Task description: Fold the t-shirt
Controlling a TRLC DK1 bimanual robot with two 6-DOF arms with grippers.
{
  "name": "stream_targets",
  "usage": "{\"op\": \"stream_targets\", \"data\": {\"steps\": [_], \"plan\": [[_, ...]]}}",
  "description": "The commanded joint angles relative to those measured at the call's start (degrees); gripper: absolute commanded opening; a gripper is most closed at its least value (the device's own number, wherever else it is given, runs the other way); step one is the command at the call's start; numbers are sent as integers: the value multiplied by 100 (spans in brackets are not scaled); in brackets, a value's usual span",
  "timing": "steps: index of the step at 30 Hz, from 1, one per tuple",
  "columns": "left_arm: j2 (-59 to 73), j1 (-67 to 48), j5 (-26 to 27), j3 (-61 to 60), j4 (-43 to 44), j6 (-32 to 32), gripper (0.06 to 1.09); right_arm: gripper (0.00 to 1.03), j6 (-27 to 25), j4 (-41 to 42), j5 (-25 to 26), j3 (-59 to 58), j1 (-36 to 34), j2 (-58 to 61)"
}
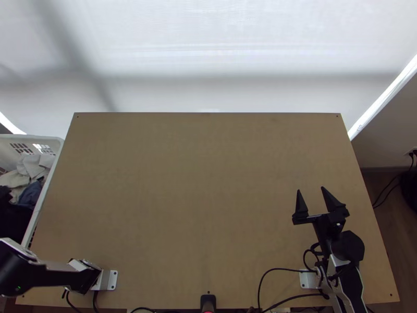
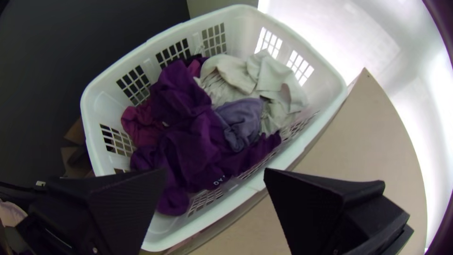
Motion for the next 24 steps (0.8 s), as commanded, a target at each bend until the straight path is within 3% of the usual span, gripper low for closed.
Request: {"op": "stream_targets", "data": {"steps": [1,10,21,22,23,24], "plan": [[679,274,55,381,-40,396,105,98,94,-108,53,-34,-24,-36],[2067,432,63,821,540,827,105,98,94,-108,53,-34,-24,-36],[3755,397,55,1629,1005,853,103,98,94,-108,53,-34,-33,-36],[3860,380,46,1655,1111,880,98,98,94,-108,53,-34,-24,-36],[3948,371,37,1664,1252,915,83,98,94,-108,53,-34,-24,-36],[4010,362,46,1655,1410,1011,59,98,94,-108,53,-34,-24,-36]]}}
